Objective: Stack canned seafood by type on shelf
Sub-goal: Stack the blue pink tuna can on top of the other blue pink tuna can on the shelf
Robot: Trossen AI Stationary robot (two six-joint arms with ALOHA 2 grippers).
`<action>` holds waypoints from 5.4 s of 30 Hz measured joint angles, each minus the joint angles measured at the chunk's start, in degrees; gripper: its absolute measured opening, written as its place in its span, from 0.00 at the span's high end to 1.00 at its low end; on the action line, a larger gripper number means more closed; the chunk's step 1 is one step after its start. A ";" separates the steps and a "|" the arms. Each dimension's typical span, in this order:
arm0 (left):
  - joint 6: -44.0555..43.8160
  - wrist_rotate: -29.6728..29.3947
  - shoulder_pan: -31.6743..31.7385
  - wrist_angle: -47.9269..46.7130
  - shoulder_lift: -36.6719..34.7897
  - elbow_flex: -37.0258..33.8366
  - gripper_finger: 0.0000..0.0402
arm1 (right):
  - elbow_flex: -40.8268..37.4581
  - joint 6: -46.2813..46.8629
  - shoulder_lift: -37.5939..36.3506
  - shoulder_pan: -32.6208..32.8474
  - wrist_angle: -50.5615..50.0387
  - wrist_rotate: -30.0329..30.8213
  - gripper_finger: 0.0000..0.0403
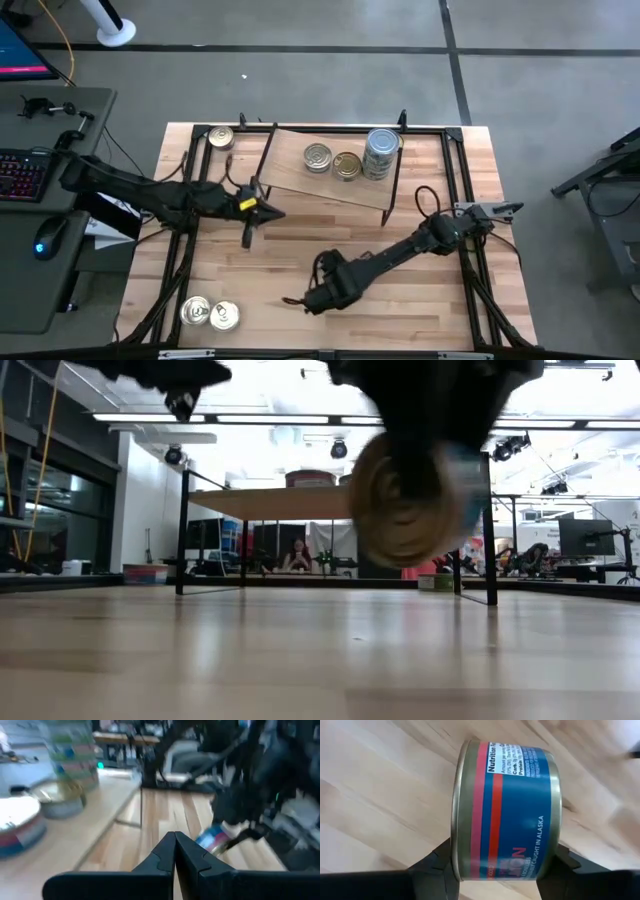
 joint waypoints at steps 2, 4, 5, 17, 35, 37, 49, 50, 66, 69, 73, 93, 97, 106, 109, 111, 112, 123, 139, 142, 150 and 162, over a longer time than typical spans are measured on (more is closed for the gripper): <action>-0.17 -1.47 0.53 -0.03 -0.49 1.62 1.00 | -1.09 -1.54 -0.81 1.03 -0.17 -0.11 0.58; -0.12 -3.35 0.56 0.01 -0.21 3.56 1.00 | -4.24 -2.00 -2.78 1.87 1.93 -0.45 0.58; 0.11 -4.13 0.57 -0.23 -0.03 4.40 1.00 | -6.24 -1.90 -4.18 2.22 2.44 -0.54 0.58; 0.94 -8.72 -2.57 -13.81 1.00 14.11 1.00 | -52.98 17.13 -36.12 5.48 48.87 13.56 0.58; 26.52 -17.68 -3.78 -18.65 1.99 17.12 1.00 | -58.59 -0.62 -42.03 -19.11 95.35 31.37 0.56; 29.15 -17.75 -1.57 -20.95 1.98 18.42 1.00 | -57.93 0.70 -41.89 -20.28 95.21 33.09 0.56; 34.70 -7.70 15.94 -21.53 2.78 19.05 1.00 | -48.65 5.58 -34.01 -24.54 89.57 34.79 0.55; 33.90 -5.99 16.88 -21.53 2.80 19.05 1.00 | -47.84 6.50 -33.55 -24.61 87.62 35.42 0.55; 30.80 5.88 26.53 -15.53 8.48 19.01 1.00 | -45.73 17.01 -32.70 -27.49 75.57 37.08 0.55; 30.76 7.75 26.96 -14.12 9.96 19.01 1.00 | -45.73 16.90 -32.68 -27.91 75.19 35.56 0.55; 30.76 8.01 27.18 -13.58 11.32 19.01 1.00 | -45.73 17.03 -32.68 -27.91 74.92 36.90 0.53; 28.20 7.83 27.18 -13.36 11.41 18.98 1.00 | -45.73 16.98 -32.66 -27.91 74.11 35.72 0.48; 28.20 7.81 27.18 -13.40 11.41 18.98 1.00 | -45.73 15.93 -32.66 -27.91 74.06 35.68 0.40; 28.19 7.80 27.18 -14.70 11.41 18.98 1.00 | -45.75 15.83 -32.66 -27.91 71.29 33.52 0.22; 28.00 7.79 27.18 -15.51 11.41 18.98 1.00 | -45.75 18.75 -32.66 -27.91 71.35 32.91 0.21; 27.90 7.79 27.18 -15.98 11.41 18.98 1.00 | -45.75 18.87 -32.66 -27.91 71.38 32.33 0.21; 27.89 7.79 27.18 -16.17 11.41 18.98 1.00 | -45.75 18.60 -32.66 -27.91 71.45 31.98 0.21; 27.83 7.79 27.18 -16.96 11.41 18.98 1.00 | -44.37 17.03 -32.66 -29.43 70.85 30.50 0.21; 27.81 7.79 28.80 -16.83 11.41 18.98 1.00 | -36.40 16.47 -32.25 -30.27 56.05 24.68 0.21; 27.82 7.78 29.15 -16.83 11.41 18.98 1.00 | -36.40 16.48 -32.15 -30.07 55.61 23.31 0.21; 27.81 7.79 29.65 -16.93 11.41 18.98 1.00 | -36.40 14.97 -32.18 -29.58 54.46 22.24 0.21; 14.63 14.87 24.43 -23.15 7.63 18.94 1.00 | -36.40 -7.36 -36.76 -19.70 54.10 19.93 0.21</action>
